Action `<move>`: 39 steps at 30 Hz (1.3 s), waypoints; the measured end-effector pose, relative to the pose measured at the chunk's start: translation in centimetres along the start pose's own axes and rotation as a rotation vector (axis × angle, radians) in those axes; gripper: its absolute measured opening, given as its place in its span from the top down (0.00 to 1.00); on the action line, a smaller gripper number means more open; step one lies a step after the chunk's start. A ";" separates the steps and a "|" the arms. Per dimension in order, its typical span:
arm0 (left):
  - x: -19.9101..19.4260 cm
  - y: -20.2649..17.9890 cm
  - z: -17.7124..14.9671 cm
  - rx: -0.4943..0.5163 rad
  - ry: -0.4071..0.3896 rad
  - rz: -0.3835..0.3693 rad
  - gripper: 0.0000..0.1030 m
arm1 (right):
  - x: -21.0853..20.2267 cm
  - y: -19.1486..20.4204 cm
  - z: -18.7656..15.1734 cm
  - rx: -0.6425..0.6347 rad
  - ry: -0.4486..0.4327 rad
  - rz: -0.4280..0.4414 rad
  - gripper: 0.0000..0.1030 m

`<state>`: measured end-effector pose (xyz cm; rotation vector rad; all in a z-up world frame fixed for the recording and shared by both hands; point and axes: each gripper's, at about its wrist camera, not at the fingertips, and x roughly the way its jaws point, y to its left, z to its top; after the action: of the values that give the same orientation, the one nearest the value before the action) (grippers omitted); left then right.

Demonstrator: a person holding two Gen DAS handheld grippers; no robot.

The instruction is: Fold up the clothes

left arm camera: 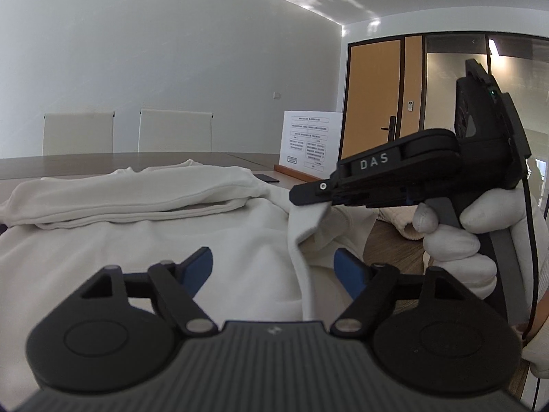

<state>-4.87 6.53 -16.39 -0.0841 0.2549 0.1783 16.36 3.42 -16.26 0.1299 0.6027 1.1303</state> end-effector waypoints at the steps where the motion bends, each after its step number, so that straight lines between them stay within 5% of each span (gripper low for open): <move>1: 0.1 0.0 0.0 -0.001 0.007 -0.001 0.28 | 0.5 0.0 0.0 -0.003 0.005 -0.003 0.94; 6: 0.6 0.2 0.1 -0.009 0.054 0.005 0.28 | 1.0 -1.2 -0.3 0.001 0.024 0.001 0.94; 16: 1.9 -2.3 0.8 -0.006 0.156 -0.115 0.28 | -0.2 -4.0 0.0 0.059 0.033 0.048 0.94; 19: 2.8 -3.2 0.8 -0.013 0.167 -0.089 0.53 | -0.7 -4.5 0.3 0.042 0.046 0.067 0.94; 21: 3.4 -3.1 0.8 -0.033 0.185 -0.070 0.96 | -1.0 -4.5 0.5 -0.007 0.074 0.072 0.93; 24: 3.5 -2.2 0.9 -0.087 0.194 -0.049 0.98 | -2.2 -4.1 0.9 -0.204 0.111 0.055 0.88; 26: 3.5 -1.4 1.0 -0.121 0.196 -0.042 0.98 | -3.8 -3.5 1.1 -0.375 0.108 0.034 0.52; 28: 3.4 -0.7 1.1 -0.156 0.197 -0.036 0.98 | -5.5 -2.8 1.1 -0.567 0.099 0.023 0.32; 34: 3.4 -0.3 1.5 -0.187 0.204 -0.044 0.98 | -7.5 0.2 -2.4 -1.322 0.103 -0.042 0.23; 39: 3.2 -1.2 1.6 -0.147 0.201 -0.047 0.98 | -4.9 1.3 -4.1 -1.675 0.194 0.013 0.23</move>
<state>-1.16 6.02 -15.57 -0.2542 0.4400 0.1418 11.81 -1.14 -17.34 -1.4126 -0.3214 1.3458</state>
